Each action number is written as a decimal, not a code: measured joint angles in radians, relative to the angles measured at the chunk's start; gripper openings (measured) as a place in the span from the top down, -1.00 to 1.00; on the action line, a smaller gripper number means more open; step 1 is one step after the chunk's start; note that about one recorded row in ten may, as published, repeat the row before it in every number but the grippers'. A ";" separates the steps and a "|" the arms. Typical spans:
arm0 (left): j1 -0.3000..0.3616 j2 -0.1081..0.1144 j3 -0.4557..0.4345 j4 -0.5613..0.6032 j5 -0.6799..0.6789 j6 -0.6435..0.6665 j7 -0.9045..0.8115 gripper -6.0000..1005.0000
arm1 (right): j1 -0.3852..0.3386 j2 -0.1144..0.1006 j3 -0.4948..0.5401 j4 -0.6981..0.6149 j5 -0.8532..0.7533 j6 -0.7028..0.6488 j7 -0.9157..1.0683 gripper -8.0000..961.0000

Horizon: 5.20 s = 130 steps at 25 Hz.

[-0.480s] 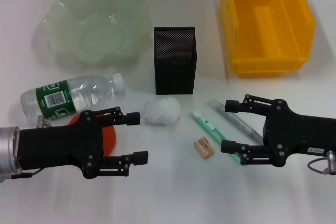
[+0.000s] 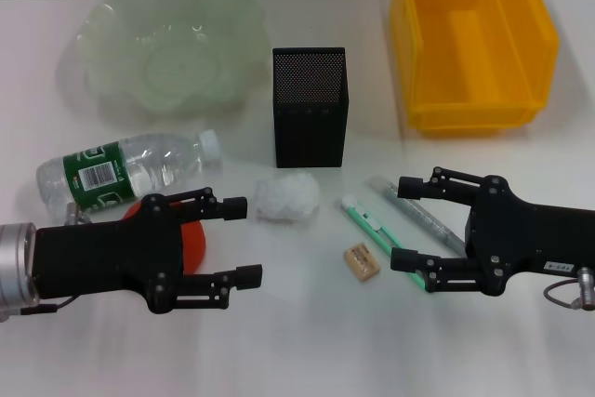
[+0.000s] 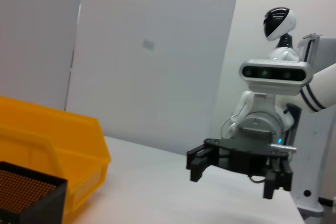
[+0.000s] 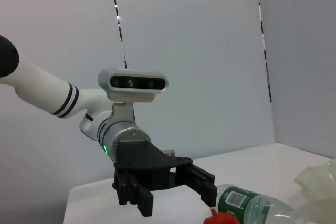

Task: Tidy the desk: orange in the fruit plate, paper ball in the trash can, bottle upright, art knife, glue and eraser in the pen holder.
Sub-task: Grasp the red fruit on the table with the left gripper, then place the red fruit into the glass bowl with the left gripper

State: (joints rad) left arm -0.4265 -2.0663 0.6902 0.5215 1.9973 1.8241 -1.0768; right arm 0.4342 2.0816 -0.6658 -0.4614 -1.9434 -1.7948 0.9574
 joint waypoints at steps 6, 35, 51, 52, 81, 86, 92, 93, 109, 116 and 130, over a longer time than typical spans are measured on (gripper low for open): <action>-0.003 -0.002 0.001 -0.002 0.001 -0.047 0.000 -0.62 | 0.000 0.001 0.000 0.003 0.006 0.000 -0.001 -0.72; -0.003 0.003 0.030 0.082 0.026 -0.199 -0.150 -0.62 | 0.007 0.005 0.009 0.020 0.035 -0.001 -0.003 -0.71; 0.057 0.019 -0.026 0.162 0.031 -0.200 -0.285 -0.62 | 0.011 0.002 0.011 0.021 0.046 -0.001 -0.051 -0.72; 0.058 0.020 -0.025 0.161 0.032 -0.199 -0.286 -0.62 | 0.012 0.002 0.011 0.021 0.046 -0.002 -0.053 -0.72; 0.066 -0.002 -0.032 0.153 0.099 -0.321 -0.193 -0.25 | 0.030 0.004 0.002 0.022 0.046 -0.023 -0.056 -0.72; 0.067 -0.002 -0.026 0.153 0.099 -0.328 -0.193 0.22 | 0.031 0.004 0.007 0.037 0.047 -0.023 -0.056 -0.72; 0.069 -0.003 -0.032 0.153 0.093 -0.316 -0.193 0.53 | 0.035 0.004 0.005 0.039 0.047 -0.029 -0.056 -0.72; 0.069 -0.003 -0.032 0.153 0.084 -0.308 -0.194 0.55 | 0.035 0.004 0.005 0.040 0.048 -0.031 -0.056 -0.72; -0.068 -0.006 -0.023 0.104 -0.180 -0.224 -0.185 0.68 | 0.030 0.003 0.005 0.052 0.048 -0.044 -0.057 -0.72; -0.180 -0.012 -0.023 0.069 -0.214 -0.463 -0.182 0.67 | 0.026 0.003 0.008 0.075 0.048 -0.049 -0.057 -0.72; -0.213 -0.014 -0.020 -0.063 -0.411 -0.789 0.047 0.67 | 0.012 0.002 0.012 0.087 0.070 -0.080 -0.057 -0.72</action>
State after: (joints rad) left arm -0.6397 -2.0805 0.6698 0.4588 1.5859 1.0355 -1.0299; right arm 0.4466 2.0838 -0.6536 -0.3743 -1.8731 -1.8750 0.9004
